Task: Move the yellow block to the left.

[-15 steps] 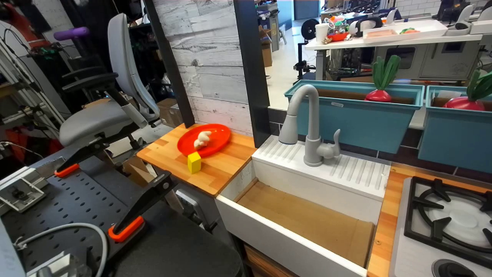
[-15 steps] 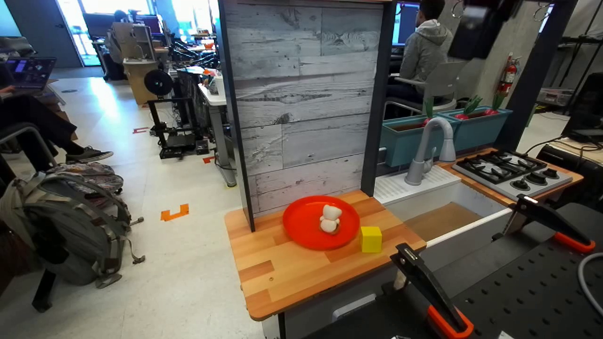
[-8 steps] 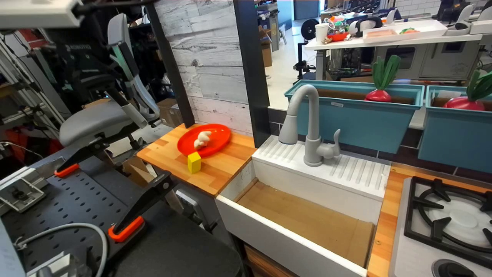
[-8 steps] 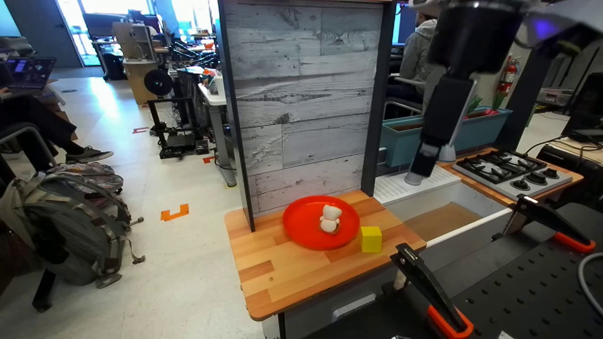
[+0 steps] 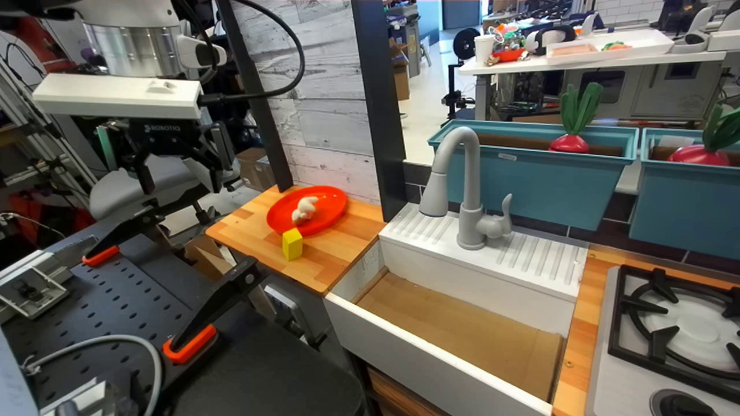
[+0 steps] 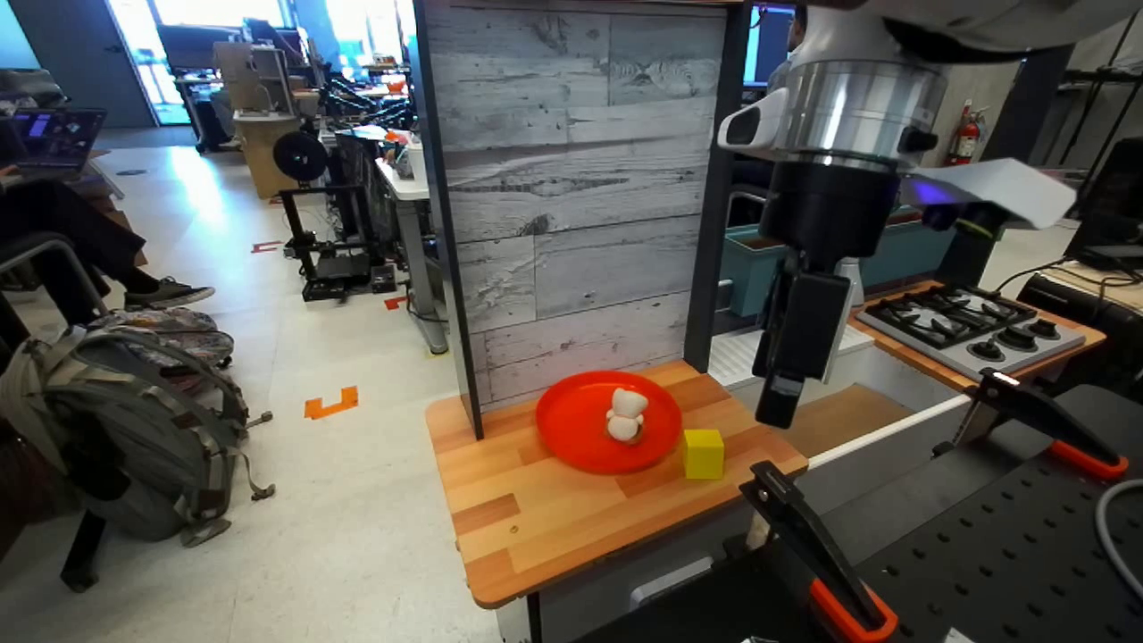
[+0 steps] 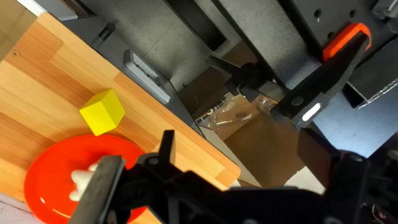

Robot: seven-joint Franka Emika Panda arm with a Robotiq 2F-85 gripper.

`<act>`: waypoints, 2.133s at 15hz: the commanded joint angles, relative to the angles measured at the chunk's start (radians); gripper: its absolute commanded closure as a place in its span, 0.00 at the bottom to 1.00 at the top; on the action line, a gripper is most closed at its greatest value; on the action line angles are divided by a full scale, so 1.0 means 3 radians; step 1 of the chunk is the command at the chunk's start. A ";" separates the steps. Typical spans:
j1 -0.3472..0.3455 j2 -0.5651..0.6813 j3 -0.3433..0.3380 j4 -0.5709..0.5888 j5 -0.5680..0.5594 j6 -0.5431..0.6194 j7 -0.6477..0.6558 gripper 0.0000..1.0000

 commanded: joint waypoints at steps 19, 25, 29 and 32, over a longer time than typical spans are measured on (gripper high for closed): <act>-0.0367 0.0005 0.0327 -0.0010 -0.0278 0.0023 0.0232 0.00; -0.0472 0.0295 0.0143 0.0269 -0.1073 0.0034 0.0518 0.00; -0.0550 0.0574 0.0049 0.0567 -0.1633 0.0050 0.0789 0.00; -0.0596 0.0848 0.0078 0.0785 -0.1810 0.0177 0.0976 0.00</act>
